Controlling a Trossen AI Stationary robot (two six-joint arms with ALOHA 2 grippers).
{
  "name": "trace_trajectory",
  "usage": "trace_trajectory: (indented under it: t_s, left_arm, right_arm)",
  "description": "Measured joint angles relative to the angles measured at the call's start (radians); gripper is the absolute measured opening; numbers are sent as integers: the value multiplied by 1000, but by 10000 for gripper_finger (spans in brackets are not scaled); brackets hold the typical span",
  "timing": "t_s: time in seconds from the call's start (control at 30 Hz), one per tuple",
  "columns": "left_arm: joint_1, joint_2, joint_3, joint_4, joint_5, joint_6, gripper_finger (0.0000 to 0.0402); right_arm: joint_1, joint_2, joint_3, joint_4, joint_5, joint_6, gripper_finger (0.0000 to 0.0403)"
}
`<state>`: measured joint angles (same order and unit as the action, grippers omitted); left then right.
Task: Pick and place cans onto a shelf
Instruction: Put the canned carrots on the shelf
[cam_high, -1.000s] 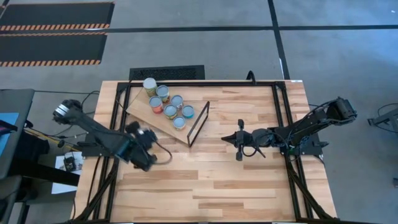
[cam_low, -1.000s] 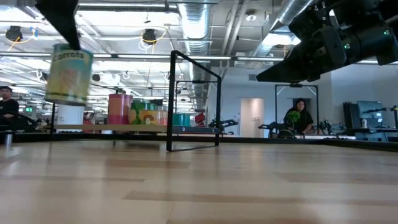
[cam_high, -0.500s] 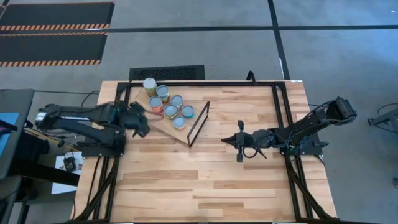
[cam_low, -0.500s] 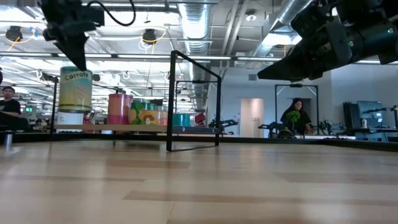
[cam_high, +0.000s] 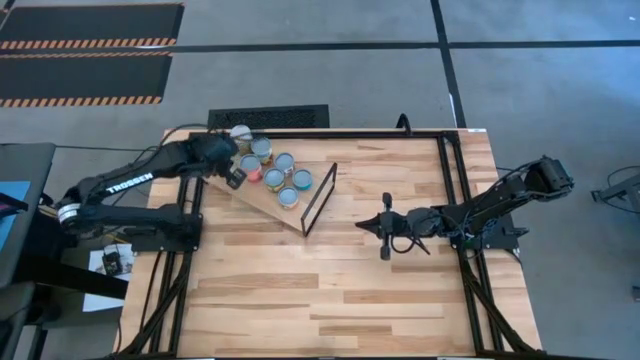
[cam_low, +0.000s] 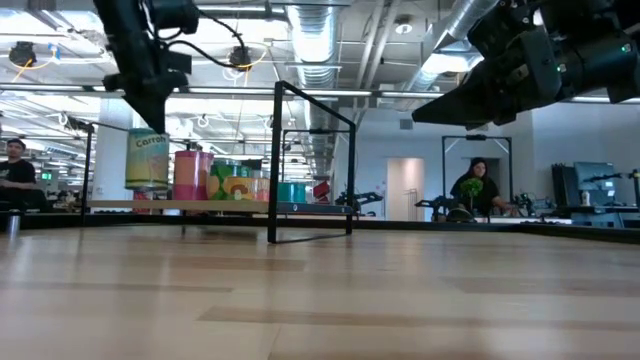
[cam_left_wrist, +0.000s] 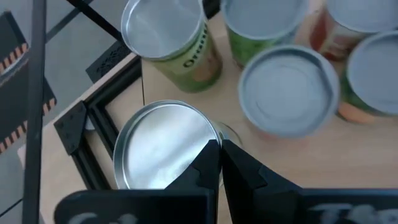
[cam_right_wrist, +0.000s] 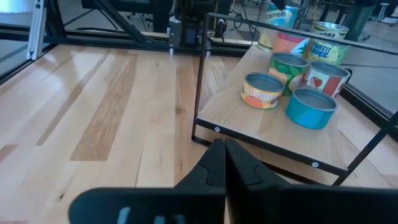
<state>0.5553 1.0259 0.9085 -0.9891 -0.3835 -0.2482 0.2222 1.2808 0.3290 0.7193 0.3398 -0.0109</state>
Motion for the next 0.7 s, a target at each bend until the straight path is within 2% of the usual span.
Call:
trace_trajectory:
  t_s: [0.23,0.7]
  left_arm:
    - [112,81,0,75,62,77,0]
    - [137,138,2,128,58,118,8]
  right_arm:
    - [0,0,0,0,0,0,9]
    - [0,0,0,-1,-1,-5,10]
